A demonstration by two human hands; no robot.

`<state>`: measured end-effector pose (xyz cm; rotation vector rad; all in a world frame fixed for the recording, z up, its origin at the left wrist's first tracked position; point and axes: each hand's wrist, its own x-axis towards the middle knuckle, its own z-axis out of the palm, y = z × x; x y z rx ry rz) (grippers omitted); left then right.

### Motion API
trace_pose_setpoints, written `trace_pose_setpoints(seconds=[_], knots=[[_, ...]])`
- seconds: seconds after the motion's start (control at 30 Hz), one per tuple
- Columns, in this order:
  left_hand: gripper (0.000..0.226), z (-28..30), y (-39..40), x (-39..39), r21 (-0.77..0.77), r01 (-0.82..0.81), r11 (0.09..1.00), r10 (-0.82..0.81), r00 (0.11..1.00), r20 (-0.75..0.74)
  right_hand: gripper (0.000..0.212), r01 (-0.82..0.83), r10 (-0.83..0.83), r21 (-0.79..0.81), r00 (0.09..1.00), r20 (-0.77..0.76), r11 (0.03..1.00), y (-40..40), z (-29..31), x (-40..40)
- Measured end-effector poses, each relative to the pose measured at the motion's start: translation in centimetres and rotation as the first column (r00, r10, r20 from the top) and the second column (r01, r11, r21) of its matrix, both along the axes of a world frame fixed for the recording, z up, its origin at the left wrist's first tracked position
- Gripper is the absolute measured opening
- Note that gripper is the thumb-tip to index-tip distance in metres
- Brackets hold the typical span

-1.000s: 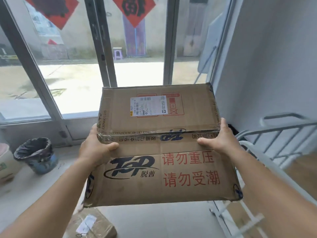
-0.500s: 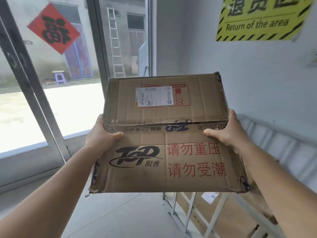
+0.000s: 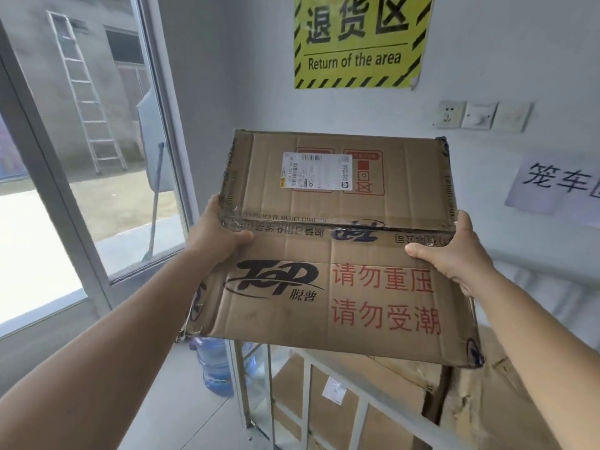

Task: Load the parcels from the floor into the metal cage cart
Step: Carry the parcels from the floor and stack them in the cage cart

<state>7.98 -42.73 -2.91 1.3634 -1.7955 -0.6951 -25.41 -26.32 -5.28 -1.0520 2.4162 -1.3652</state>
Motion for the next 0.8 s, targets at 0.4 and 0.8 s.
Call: trace_pose_setpoints(seconds=[0.4,0.8], knots=[[0.077,-2.8,-13.2,-13.5,0.052,0.305,0.951,-0.309,0.94,0.145,0.097,0.261,-0.271,0.081,0.95,0.154,0.962,-3.1,-3.7,-6.9],[0.065,-12.3,-17.9,-23.3,0.407,0.312,0.858,-0.47,0.798,0.378,0.106,0.151,-0.365,0.479,0.845,0.391,0.864,-6.0,-13.4,-14.3]])
